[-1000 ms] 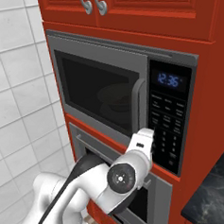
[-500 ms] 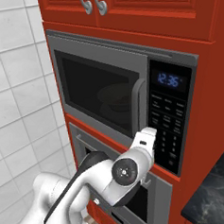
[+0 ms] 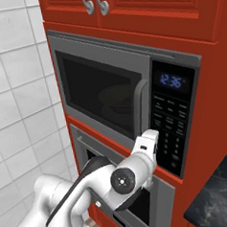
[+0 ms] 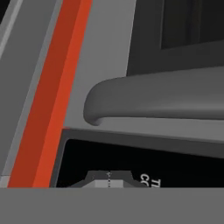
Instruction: Place the bowl containing the shrimp and onion in the microwave. Close the microwave door and press the start button to microwave the meal.
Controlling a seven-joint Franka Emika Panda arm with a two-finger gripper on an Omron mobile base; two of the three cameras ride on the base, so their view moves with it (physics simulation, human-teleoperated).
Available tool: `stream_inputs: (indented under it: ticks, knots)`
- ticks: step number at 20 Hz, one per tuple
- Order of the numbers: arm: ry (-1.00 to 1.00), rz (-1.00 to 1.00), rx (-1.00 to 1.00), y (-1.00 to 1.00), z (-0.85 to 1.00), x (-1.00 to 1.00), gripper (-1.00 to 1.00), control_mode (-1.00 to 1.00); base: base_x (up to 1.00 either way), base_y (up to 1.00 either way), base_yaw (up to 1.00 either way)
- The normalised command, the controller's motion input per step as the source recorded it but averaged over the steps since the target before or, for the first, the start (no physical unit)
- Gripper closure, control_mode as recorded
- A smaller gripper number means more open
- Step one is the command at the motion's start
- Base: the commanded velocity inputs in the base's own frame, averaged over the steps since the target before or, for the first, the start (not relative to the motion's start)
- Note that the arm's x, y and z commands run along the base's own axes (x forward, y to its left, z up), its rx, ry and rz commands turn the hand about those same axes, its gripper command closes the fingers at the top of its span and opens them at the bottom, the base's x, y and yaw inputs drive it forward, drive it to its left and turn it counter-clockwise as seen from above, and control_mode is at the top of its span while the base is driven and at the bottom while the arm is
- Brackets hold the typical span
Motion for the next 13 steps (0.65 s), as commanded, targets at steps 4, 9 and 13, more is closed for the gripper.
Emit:
stream_inputs:
  ticks: [4,9,13]
  knots:
    - [-0.12,0.00,0.00,-0.31,-0.34,0.22,1.00,-1.00,0.00,0.00,0.00]
    - [-0.14,-0.03,0.00,-0.28,-0.41,0.31,1.00,-1.00,0.00,0.00,0.00]
    - [0.03,-0.16,-0.04,-0.12,-0.09,0.56,1.00,-1.00,0.00,0.00,0.00]
